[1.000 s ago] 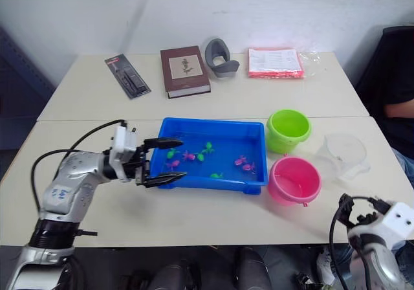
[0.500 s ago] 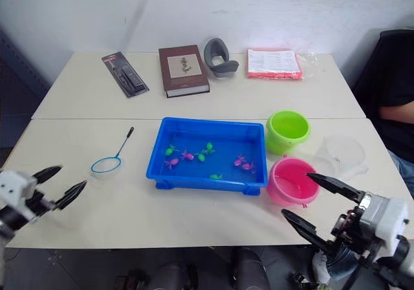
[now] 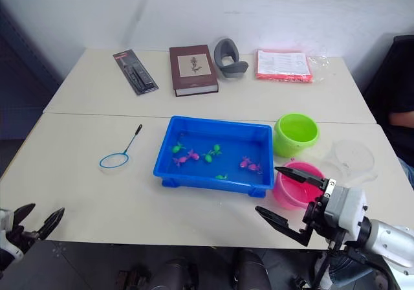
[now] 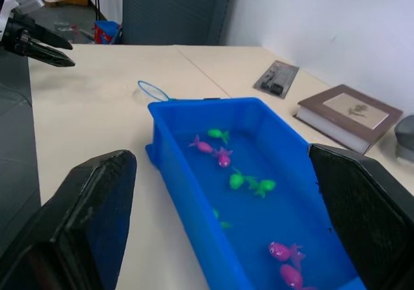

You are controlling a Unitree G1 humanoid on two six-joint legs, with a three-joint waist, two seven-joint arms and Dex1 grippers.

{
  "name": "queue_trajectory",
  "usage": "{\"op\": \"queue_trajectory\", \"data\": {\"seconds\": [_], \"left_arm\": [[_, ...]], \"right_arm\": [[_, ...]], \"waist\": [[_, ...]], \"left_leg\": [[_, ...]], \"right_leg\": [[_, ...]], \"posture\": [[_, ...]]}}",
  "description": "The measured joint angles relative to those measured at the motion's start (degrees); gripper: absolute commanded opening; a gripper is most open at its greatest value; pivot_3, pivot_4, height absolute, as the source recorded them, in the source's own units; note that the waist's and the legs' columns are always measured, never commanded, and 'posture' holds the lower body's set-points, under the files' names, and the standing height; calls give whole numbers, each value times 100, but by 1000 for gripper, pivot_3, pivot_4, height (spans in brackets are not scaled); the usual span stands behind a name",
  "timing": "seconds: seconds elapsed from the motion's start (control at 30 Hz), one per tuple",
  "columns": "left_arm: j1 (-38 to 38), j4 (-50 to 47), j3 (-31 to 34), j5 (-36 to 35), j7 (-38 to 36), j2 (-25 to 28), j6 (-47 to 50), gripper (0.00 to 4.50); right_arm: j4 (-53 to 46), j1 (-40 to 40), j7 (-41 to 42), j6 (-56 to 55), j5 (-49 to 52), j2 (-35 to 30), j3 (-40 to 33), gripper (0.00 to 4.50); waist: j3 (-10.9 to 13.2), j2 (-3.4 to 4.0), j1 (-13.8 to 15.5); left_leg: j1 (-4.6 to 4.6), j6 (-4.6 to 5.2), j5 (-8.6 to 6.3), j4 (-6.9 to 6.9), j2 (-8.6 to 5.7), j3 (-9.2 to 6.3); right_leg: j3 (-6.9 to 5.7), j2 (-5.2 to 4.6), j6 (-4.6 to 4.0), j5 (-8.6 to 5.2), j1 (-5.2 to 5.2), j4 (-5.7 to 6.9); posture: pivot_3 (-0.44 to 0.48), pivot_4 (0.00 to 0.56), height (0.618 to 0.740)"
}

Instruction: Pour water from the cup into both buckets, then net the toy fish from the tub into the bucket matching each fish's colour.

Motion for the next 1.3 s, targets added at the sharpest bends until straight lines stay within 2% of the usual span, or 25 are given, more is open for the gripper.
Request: {"op": "queue_trajectory", "data": {"seconds": [0.13,0.17,0.23,0.33,0.4,0.5,0.6,0.7,0.8,1.0,1.07,1.27,1.3], "left_arm": [[-1213,-584,-704,95,517,523,1122,4500],[-1682,-617,-931,158,803,661,1682,4500],[-2410,-554,-1336,236,1112,799,2540,4500],[-3527,-27,-2213,439,1164,854,3388,4500],[-3899,411,-2532,613,1166,845,3467,4500],[-4613,1664,-3002,994,1059,760,3319,4500],[-5136,2913,-3367,1368,960,472,2748,4500],[-5537,3665,-3497,1619,865,323,2197,4500],[-5731,4185,-3530,1815,794,204,1708,3657],[-5795,4645,-3488,1959,576,177,1141,932],[-5795,4724,-3421,1946,483,198,1076,181],[-5654,4739,-3000,1423,-702,365,728,75],[-5633,4612,-2897,1254,-1162,523,638,75]], "right_arm": [[-23,-180,-247,214,196,-5,54,4477],[-28,-120,-246,255,203,-56,61,4477],[-26,-89,-246,291,202,-114,56,4477],[-51,-130,-329,369,196,-170,68,4477],[-81,-143,-396,393,187,-175,78,4477],[-232,-148,-542,488,168,-196,78,4477],[-321,-156,-675,568,163,-250,62,4477],[-445,-127,-779,617,161,-267,40,4477],[-482,-29,-843,640,161,-275,28,4500],[-776,220,-989,837,212,-347,-10,4500],[-854,279,-1038,958,274,-419,-59,4500],[-1092,70,-1394,1508,894,-710,-187,4500],[-1138,-114,-1518,1685,1176,-862,-215,4500]], "waist": [[1,2,-28],[2,3,-33],[3,6,-36],[3,4,-61],[3,4,-88],[4,2,-91],[5,0,-52],[5,-3,-8],[3,0,16],[-2,8,1],[-2,7,-7],[15,-22,-36],[20,-36,-55]], "left_leg": [[-1,2,8,1,-4,-2],[-1,4,9,1,-5,-2],[-2,12,18,2,-8,11],[2,13,19,8,-10,38],[2,13,20,9,-8,42],[1,9,19,17,2,48],[-2,8,20,27,3,49],[-2,8,19,43,1,47],[1,11,21,51,-6,44],[7,14,23,53,-8,45],[6,14,23,53,-8,45],[-3,14,23,57,1,43],[-3,11,22,57,7,43]], "right_leg": [[-5,1,0,0,1,10],[-9,4,1,1,1,13],[-13,12,6,3,3,32],[-45,30,14,7,1,36],[-47,63,14,8,-1,36],[-45,86,14,8,-3,37],[-45,87,14,8,-4,40],[-44,82,14,8,-2,53],[-42,71,16,9,2,63],[-38,63,17,9,2,73],[-38,63,17,9,2,73],[-42,66,16,9,-6,74],[-42,66,15,9,-6,71]], "posture": [[0,150,740],[0,150,740],[0,150,740],[0,150,740],[0,150,740],[0,150,740],[0,150,740],[0,150,740],[0,150,740],[0,150,740],[0,150,740],[0,150,740],[0,150,740]]}}
